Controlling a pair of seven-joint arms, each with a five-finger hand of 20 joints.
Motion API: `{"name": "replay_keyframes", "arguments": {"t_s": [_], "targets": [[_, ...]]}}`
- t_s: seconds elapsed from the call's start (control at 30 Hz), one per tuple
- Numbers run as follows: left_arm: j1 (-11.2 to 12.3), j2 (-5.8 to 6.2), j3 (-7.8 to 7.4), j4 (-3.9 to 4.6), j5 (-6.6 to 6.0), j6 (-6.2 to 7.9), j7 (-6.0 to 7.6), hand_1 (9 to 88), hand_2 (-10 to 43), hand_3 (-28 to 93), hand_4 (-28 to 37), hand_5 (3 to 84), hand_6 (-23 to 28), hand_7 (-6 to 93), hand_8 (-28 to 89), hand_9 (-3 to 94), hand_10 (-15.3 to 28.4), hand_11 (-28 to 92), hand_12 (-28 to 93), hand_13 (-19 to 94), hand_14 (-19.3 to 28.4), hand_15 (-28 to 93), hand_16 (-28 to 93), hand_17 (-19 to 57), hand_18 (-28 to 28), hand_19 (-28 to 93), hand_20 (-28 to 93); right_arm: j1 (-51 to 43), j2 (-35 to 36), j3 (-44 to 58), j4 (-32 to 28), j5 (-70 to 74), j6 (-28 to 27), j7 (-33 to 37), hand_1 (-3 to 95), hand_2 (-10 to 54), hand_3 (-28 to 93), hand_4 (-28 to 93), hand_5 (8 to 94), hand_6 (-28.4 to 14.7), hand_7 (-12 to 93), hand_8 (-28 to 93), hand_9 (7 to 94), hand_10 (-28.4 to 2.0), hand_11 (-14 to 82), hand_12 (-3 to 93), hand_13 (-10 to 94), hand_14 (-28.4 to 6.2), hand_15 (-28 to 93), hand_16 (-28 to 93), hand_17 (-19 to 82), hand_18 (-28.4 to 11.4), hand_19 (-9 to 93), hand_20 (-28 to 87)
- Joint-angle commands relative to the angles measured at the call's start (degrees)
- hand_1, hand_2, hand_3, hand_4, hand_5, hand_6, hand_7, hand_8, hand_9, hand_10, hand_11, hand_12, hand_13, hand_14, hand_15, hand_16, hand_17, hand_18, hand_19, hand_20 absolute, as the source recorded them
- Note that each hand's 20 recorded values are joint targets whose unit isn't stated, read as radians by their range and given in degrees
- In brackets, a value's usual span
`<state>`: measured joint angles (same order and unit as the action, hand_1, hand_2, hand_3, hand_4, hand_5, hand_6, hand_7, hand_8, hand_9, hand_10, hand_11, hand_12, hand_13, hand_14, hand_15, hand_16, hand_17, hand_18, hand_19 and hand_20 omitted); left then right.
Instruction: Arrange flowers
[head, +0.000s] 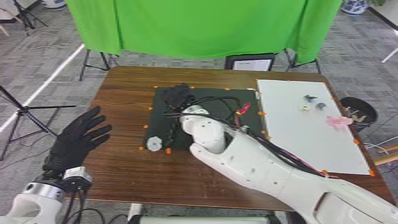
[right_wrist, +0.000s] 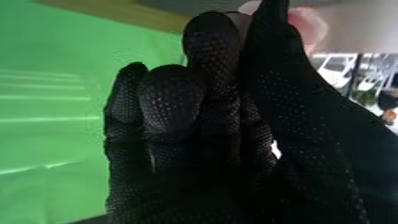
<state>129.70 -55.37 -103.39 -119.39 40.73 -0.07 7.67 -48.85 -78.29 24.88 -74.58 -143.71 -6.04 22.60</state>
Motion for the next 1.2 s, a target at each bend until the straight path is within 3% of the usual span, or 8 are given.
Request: {"name": "replay_keyframes", "arguments": {"t_s": [0.03,0.33,0.67,1.0,1.2], "targets": [[0.3,-0.11,0.07,0.13,0.17,0.39,-0.02,25.0,-2.0,72,-28.3,25.7,3.6,18.9,-11,22.1,11.4,19,17,18,16.4,32,0,-9.8,21.7,40,10,0.2,0.3,0.8,-0.9,-0.8,-3.4,-0.4,42.2,-9.5,89,-23,72.7,3.2,49,0,88.8,-5.0,21.5,54.2,72,-4.8,66,40,22,-19.2,73,44],[0.2,-0.18,0.04,0.23,0.21,0.25,-0.1,25.0,-1.9,71,-28.3,25.8,3.7,19.0,-11,22.1,11.4,19,17,18,16.3,32,0,-9.8,21.7,40,10,-0.1,0.3,2.4,-1.4,-0.4,-8.6,-1.5,37.5,-9.5,89,-24,68.8,3.1,48,0,85.0,-5.5,22.3,53.0,68,-5.9,68,37,20,-19.6,71,44],[0.5,-0.4,-0.18,0.15,0.2,0.3,-0.09,25.0,-1.9,71,-28.3,25.8,3.7,18.9,-11,22.1,11.5,19,17,18,16.4,32,0,-9.8,21.7,40,10,-0.5,0.3,5.0,-2.7,1.5,-10.1,-2.4,31.8,-9.5,89,-26,64.4,2.6,47,1,77.4,-6.9,33.1,43.9,65,-6.4,70,34,18,-20.2,69,45],[0.9,-0.89,-0.66,0.13,0.14,0.0,-0.72,25.0,-1.9,71,-28.3,25.7,3.6,19.0,-11,22.1,11.5,19,17,18,16.3,32,0,-9.8,21.7,40,10,-1.1,2.7,11.3,-10.8,7.6,-13.1,-1.2,25.7,-9.5,92,-25,61.9,2.1,42,-2,70.6,-8.8,41.1,36.9,61,-7.6,71,34,17,-21.0,69,46],[1.1,-1.38,-0.95,0.1,0.18,-0.59,-1.47,25.0,-2.0,72,-28.3,25.7,3.7,19.0,-11,22.1,11.5,19,17,18,16.3,32,0,-9.8,21.7,40,10,-3.2,9.6,15.2,-17.3,11.6,-9.6,4.5,27.6,-9.5,90,-25,59.9,1.1,42,-2,68.3,-9.9,42.9,35.1,60,-8.1,71,33,17,-21.0,69,45]]}}
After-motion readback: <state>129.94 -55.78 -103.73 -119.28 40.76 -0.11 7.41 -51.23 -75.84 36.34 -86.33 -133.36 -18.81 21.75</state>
